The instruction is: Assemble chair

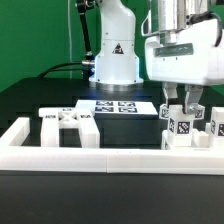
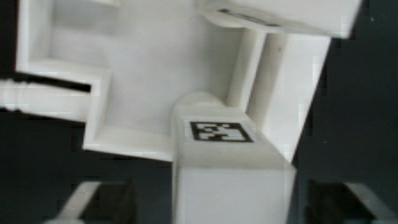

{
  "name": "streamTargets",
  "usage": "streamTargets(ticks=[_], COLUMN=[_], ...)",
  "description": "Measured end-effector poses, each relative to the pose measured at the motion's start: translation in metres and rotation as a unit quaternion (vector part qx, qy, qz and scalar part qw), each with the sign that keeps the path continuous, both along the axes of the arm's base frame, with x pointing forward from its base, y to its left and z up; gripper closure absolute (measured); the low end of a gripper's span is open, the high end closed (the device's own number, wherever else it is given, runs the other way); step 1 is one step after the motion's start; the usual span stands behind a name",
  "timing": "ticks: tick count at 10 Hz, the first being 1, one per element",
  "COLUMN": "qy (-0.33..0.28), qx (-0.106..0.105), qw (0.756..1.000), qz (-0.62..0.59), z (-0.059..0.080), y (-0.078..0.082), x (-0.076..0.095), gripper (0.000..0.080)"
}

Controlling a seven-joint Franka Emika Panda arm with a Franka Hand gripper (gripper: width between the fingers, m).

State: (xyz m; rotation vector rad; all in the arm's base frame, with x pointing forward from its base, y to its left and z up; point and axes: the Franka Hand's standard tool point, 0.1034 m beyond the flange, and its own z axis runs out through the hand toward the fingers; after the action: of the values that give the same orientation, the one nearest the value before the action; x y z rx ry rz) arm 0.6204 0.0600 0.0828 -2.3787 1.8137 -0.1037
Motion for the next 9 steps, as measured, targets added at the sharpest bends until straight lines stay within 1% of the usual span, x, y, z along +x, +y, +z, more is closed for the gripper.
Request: streamTargets(ticks=[1, 2, 4, 5, 7, 9], qy=[0.002, -0.001, -0.009, -0.011, -0.012, -0.010], qx=[-0.001, -0.009, -0.025, -0.036, -0.047, -0.056], qw=[1.000, 0.998, 0.985, 0.972, 0.942, 0.913], qz=[0.012, 0.065, 0.173, 0.232, 0.332, 0.403], z=[0.0002, 0.0006, -0.0001, -0.0014, -0.0025, -0.0014], y=[0.0011, 0.0022, 0.0031, 0.0038, 0.0015, 0.0040], x=[-0.0002, 0.0001, -0.0002, -0.0008, -0.0008, 0.0019], gripper=[0.0197, 0.0164, 0.0152, 0.0151, 0.0151, 0.0151])
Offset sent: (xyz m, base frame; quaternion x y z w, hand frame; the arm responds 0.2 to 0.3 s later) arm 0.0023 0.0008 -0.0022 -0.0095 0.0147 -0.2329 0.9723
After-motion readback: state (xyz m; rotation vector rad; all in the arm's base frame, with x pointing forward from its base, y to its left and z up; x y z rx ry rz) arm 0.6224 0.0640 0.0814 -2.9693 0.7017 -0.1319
